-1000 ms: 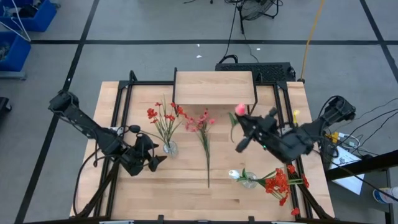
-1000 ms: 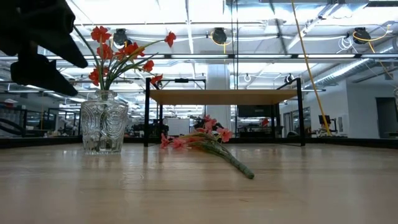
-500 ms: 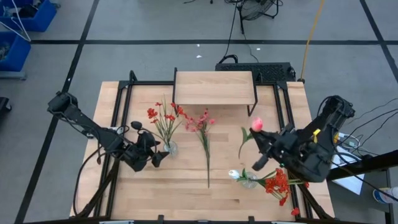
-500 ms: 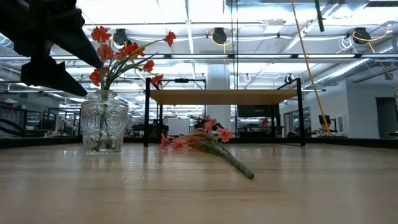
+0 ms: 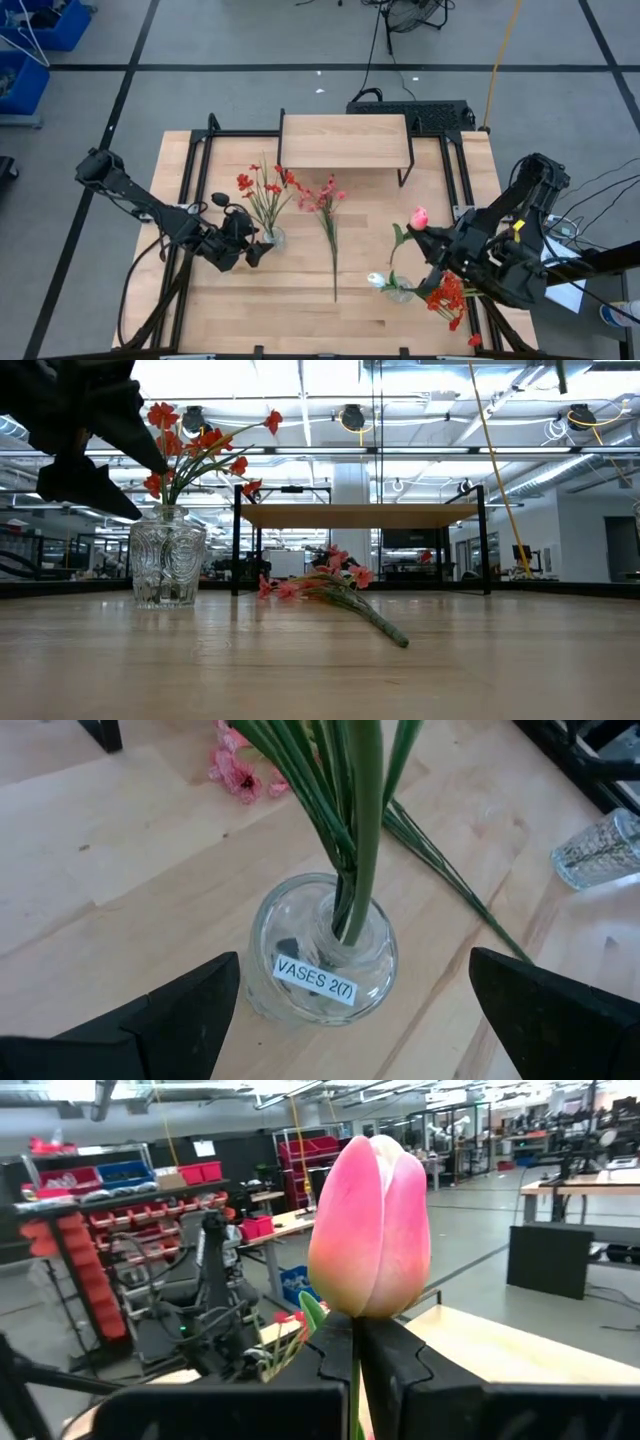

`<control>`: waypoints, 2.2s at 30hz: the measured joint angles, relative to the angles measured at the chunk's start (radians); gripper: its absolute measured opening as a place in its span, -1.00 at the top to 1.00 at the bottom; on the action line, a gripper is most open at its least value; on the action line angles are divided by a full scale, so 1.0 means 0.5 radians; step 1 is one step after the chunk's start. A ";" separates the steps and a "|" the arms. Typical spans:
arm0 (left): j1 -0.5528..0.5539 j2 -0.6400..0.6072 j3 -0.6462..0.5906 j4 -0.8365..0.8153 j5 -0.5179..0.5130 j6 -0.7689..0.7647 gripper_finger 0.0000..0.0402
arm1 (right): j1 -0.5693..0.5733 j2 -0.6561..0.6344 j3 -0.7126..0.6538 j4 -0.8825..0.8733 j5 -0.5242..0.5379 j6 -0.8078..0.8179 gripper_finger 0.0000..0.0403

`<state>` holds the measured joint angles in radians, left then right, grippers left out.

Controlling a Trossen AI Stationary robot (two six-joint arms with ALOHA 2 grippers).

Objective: Pick and place flowers into a vace then onto a shelf
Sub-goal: Put the pink flower into the right transparent vase

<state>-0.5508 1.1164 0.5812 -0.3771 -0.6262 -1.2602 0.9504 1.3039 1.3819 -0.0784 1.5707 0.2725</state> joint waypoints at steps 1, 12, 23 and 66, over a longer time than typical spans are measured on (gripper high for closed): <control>0.003 0.000 0.000 0.009 0.000 0.000 -0.99 | 0.015 0.000 0.000 0.000 0.000 0.001 1.00; 0.018 0.000 0.000 0.069 -0.020 0.002 -0.99 | -0.126 -0.050 0.000 -0.032 -0.001 -0.425 1.00; 0.163 0.000 0.000 0.084 -0.005 -0.001 -0.99 | -0.474 -0.459 -0.629 -0.021 0.004 0.060 1.00; 0.264 -0.001 0.000 0.260 -0.018 -0.002 -0.99 | 0.237 -0.726 -1.365 2.367 0.000 -1.714 1.00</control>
<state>-0.4190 1.1160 0.5812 -0.2473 -0.6353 -1.2613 1.0688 0.9411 0.6994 1.1053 1.5709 -0.5845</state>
